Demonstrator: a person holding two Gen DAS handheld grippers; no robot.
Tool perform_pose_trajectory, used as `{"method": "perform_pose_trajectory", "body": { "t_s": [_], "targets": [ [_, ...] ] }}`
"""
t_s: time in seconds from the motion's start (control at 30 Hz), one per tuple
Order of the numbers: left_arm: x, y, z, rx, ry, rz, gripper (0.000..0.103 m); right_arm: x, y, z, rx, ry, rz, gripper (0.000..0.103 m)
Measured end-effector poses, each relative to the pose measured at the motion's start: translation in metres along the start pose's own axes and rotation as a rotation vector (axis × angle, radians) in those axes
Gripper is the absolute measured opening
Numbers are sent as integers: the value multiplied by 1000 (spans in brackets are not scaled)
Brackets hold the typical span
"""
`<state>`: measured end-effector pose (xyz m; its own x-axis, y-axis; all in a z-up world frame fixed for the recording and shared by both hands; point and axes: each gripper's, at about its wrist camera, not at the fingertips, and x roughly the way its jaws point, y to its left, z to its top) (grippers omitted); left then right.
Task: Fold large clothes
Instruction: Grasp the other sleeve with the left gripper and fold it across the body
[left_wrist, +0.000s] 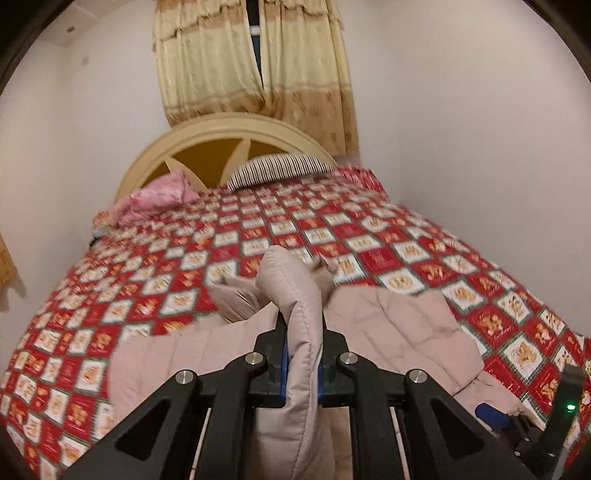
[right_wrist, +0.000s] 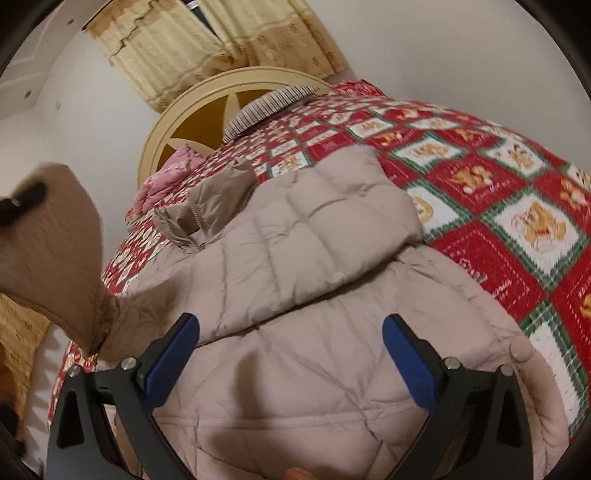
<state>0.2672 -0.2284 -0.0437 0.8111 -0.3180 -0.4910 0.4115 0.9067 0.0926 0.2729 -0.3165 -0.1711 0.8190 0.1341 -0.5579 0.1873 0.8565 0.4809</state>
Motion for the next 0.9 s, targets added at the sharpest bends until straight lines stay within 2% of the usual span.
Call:
{"method": "perform_pose_trajectory", "body": {
  "t_s": [0.27, 0.47, 0.57, 0.63, 0.7, 0.8, 0.9],
  "targets": [
    [55, -25, -24, -5, 84, -28, 10, -1, -3, -2, 7, -14, -8, 102],
    [69, -42, -27, 3, 114, -68, 13, 0, -3, -4, 11, -23, -14, 102],
    [69, -56, -24, 48, 146, -82, 30, -1, -4, -4, 17, -27, -13, 102],
    [60, -62, -20, 85, 119, -74, 62, -1, -5, -4, 23, -32, -12, 102],
    [43, -60, -14, 99, 55, -71, 77, -2, -5, -4, 24, -34, -12, 102],
    [21, -46, -4, 102, -9, -89, 86, -1, -5, -4, 22, -32, -13, 102],
    [15, -18, -2, 119, -34, -8, 87, -4, -4, -4, 22, -40, -11, 102]
  ]
}}
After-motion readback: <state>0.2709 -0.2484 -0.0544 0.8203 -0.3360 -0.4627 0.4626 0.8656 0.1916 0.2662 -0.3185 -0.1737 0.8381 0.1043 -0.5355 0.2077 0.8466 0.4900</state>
